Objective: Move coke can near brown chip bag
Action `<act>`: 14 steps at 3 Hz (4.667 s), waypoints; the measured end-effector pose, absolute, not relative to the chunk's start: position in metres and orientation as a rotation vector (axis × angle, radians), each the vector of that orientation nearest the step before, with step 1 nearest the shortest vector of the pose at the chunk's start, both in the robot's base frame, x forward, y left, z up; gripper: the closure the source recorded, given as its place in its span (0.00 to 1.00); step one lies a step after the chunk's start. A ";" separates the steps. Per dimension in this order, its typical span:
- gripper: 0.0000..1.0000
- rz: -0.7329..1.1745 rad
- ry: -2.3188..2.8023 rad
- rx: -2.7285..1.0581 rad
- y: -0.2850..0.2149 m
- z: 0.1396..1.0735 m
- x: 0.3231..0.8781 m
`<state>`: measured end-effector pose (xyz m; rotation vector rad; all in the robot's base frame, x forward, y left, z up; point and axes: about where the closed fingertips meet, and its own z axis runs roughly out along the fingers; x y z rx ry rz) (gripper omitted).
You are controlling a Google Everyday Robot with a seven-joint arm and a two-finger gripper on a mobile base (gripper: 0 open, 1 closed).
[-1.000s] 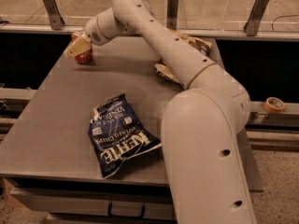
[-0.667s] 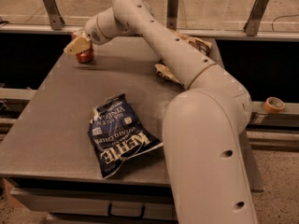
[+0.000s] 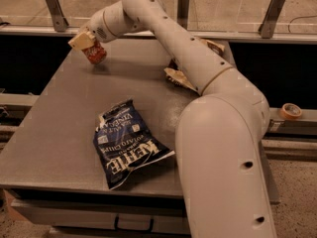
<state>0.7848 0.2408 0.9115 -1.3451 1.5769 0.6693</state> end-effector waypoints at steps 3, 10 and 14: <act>1.00 0.645 1.560 -1.349 0.205 0.941 0.774; 0.35 0.726 1.576 -0.991 -0.002 0.912 0.743; 0.00 0.597 1.563 -0.968 -0.036 0.935 0.728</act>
Offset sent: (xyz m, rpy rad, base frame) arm -0.0177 -0.0250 0.0385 0.0097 -0.0421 0.0217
